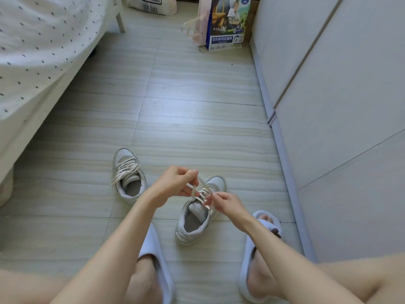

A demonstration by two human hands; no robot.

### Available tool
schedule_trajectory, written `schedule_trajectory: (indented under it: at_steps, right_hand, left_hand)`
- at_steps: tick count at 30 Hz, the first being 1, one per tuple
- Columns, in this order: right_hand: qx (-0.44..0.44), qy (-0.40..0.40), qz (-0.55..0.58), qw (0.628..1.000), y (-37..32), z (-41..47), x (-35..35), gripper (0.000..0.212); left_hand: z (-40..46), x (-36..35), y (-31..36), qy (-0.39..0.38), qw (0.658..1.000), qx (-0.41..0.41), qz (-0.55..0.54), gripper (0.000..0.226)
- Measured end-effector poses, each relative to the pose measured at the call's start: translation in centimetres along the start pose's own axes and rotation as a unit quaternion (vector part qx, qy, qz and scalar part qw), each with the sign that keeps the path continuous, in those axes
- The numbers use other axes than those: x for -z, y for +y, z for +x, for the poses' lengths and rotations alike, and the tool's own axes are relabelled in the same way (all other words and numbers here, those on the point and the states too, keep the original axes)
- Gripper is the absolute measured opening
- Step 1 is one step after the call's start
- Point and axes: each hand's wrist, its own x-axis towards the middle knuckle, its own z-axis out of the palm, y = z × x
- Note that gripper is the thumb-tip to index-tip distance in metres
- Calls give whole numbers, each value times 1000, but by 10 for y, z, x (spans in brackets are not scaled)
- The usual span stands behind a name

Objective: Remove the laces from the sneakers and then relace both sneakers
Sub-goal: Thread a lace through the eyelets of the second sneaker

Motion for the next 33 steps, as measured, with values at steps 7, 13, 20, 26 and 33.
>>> schedule_trajectory:
  at_steps: [7, 13, 20, 26, 33]
  right_hand:
    - [99, 15, -131, 986, -9, -12, -5, 28]
    - [109, -19, -250, 962, 12, -18, -20, 10]
    - [93, -17, -177, 980, 16, -23, -24, 15]
    - [97, 24, -127, 987, 8, -23, -38, 27]
    - [112, 19, -216, 970, 4, -24, -38, 34]
  left_hand:
    - [-1, -24, 10, -14, 992, 41, -117, 34]
    - [6, -34, 7, 27, 991, 50, -118, 37]
    - [7, -33, -5, 27, 981, 36, -186, 35]
    - [10, -24, -5, 55, 936, 97, -335, 37]
    - [17, -23, -16, 88, 926, 104, -353, 35]
